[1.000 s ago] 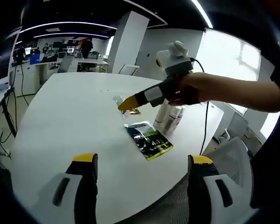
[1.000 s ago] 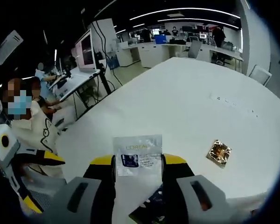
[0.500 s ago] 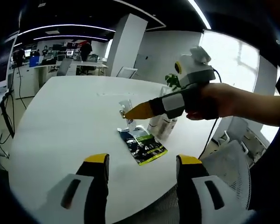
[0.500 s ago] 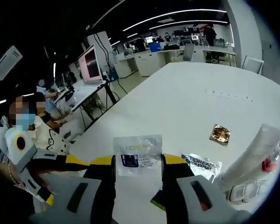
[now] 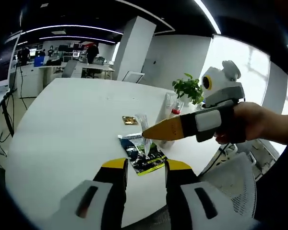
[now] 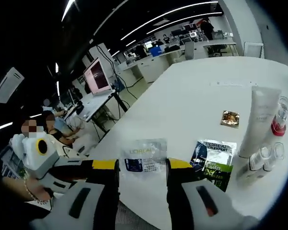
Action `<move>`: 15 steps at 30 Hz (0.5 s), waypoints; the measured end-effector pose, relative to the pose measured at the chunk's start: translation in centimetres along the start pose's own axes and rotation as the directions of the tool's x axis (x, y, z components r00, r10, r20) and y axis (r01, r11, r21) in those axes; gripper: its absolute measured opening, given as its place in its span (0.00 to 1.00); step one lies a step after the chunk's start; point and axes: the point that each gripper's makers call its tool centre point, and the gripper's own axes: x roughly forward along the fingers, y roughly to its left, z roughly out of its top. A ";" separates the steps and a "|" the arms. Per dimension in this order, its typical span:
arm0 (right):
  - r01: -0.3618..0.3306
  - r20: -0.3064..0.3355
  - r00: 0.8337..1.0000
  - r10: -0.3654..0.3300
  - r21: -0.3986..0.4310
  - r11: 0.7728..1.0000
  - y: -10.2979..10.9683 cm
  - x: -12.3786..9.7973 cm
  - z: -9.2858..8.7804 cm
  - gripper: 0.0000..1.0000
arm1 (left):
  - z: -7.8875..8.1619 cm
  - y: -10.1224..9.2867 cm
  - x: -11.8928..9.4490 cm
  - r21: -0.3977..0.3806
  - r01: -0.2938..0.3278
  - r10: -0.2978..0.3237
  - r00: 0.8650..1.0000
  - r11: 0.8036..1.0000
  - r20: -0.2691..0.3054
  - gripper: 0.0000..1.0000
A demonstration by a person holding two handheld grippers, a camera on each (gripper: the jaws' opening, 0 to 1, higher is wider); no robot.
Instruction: Arrange the skincare products in the storage area until every visible bottle or jar stands upright without overlapping.
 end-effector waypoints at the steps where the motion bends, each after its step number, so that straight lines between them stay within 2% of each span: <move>1: -0.001 0.004 1.000 0.001 0.005 1.000 0.2 -0.2 -0.1 0.38 | 0.0 -0.1 0.1 -0.001 -0.001 0.001 1.000 1.000 0.000 0.19; 4: -0.006 0.016 1.000 0.005 0.012 1.000 0.7 -0.7 -0.3 0.38 | 0.1 -0.6 0.3 -0.004 -0.003 0.003 1.000 1.000 0.005 0.15; 15: -0.028 0.024 0.999 0.027 0.032 0.999 0.5 -1.7 -0.4 0.38 | 0.8 -1.6 0.8 -0.039 -0.012 0.013 0.999 0.999 0.045 0.00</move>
